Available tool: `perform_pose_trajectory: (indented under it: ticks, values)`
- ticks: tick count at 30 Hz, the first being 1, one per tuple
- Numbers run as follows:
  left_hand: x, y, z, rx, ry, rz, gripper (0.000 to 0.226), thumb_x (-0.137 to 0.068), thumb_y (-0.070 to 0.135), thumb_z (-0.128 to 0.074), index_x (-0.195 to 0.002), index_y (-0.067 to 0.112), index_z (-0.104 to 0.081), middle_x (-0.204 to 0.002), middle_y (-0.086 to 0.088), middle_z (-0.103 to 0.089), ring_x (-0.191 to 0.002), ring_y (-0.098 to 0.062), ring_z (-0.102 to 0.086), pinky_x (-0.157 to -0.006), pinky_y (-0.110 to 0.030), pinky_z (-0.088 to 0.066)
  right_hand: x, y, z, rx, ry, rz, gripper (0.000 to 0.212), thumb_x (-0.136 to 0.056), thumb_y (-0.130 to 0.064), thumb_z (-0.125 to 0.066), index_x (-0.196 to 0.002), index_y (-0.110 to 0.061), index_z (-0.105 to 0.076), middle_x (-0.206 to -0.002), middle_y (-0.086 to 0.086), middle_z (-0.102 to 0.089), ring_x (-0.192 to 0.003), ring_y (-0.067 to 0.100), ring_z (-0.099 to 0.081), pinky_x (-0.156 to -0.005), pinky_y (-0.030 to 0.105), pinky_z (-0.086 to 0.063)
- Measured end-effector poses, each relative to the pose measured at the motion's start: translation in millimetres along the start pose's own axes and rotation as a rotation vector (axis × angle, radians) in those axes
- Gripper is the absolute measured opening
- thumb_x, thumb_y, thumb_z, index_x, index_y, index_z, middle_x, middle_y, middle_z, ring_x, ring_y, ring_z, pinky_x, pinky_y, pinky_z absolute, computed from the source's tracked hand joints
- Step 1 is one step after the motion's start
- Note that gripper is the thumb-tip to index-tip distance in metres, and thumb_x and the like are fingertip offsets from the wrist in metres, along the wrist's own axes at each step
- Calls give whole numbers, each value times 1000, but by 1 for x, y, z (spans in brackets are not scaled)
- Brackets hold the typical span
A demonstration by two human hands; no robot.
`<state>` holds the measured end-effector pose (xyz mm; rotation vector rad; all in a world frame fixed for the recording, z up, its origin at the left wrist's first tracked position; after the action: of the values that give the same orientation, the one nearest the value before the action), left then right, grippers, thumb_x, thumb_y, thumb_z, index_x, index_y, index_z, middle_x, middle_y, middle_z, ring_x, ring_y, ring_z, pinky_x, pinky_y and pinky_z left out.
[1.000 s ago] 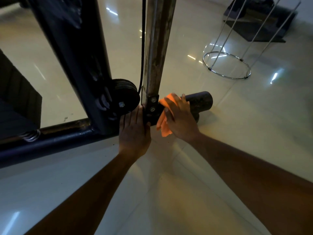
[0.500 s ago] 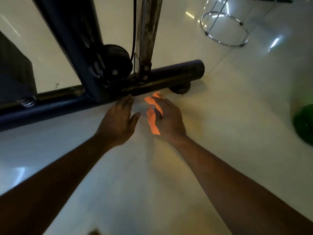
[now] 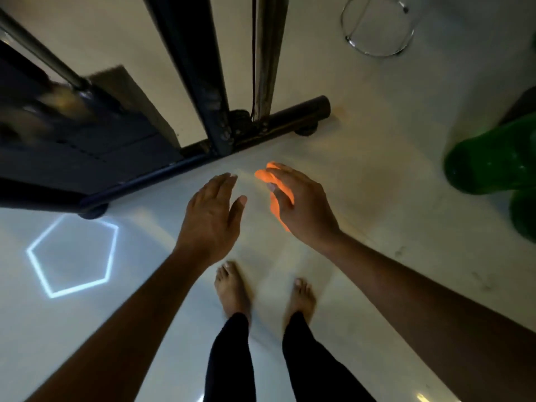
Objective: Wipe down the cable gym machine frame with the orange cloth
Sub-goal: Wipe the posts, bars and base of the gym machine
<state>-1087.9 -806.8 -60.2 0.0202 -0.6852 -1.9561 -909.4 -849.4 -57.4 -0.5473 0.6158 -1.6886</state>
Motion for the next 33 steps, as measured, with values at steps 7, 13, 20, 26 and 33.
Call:
perform_pose_trajectory:
  ticks: [7,13,20,26,33]
  values:
    - [83,110,256,-97,127,-57,55,-111,40,-47,-160,14,-45,-164,-13,-43,-153,-35,-38,-125,-59,-33,-4,-209,208,-155,59,63,41,-109,-18,-62,-149,-22,-65,-153,0,-63,-141,15,-58,-119,31,-48]
    - [149,166,465,-199,284,-70,59,-110,47,-47,-161,18,-41,-164,-13,-44,-150,-36,-42,-122,-58,-37,-11,-385,362,-161,139,224,40,-109,-22,-65,-147,-13,-65,-145,6,-69,-132,22,-64,-112,27,-50]
    - [245,203,704,-307,572,-144,62,-111,52,-42,-164,21,-37,-168,-9,-37,-155,-33,-34,-126,-58,-31,-28,-589,481,-153,249,456,37,-109,-32,-64,-144,-23,-69,-138,-1,-73,-122,12,-65,-91,3,-38]
    - [344,197,878,-404,789,-193,65,-109,62,-37,-164,28,-36,-170,-1,-34,-159,-28,-29,-128,-55,-24,-22,-778,560,-117,359,689,36,-109,-36,-64,-143,-24,-69,-114,-7,-75,-81,-4,-69,-72,17,-54]
    - [442,187,1050,-484,1016,-224,58,-110,55,-44,-161,28,-39,-167,-2,-39,-153,-27,-38,-123,-55,-33,1,-974,629,-150,509,863,36,-109,-34,-66,-141,-19,-68,-106,-5,-68,-68,-4,-60,-53,3,-41]
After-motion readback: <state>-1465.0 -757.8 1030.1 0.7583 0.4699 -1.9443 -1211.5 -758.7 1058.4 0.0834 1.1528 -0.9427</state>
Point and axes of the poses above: each hand's wrist, its own x-axis away from the middle knuckle, its own z-axis out of the back of the hand, y = z × x, the point moved 8 cm from there along -x, towards the middle knuckle
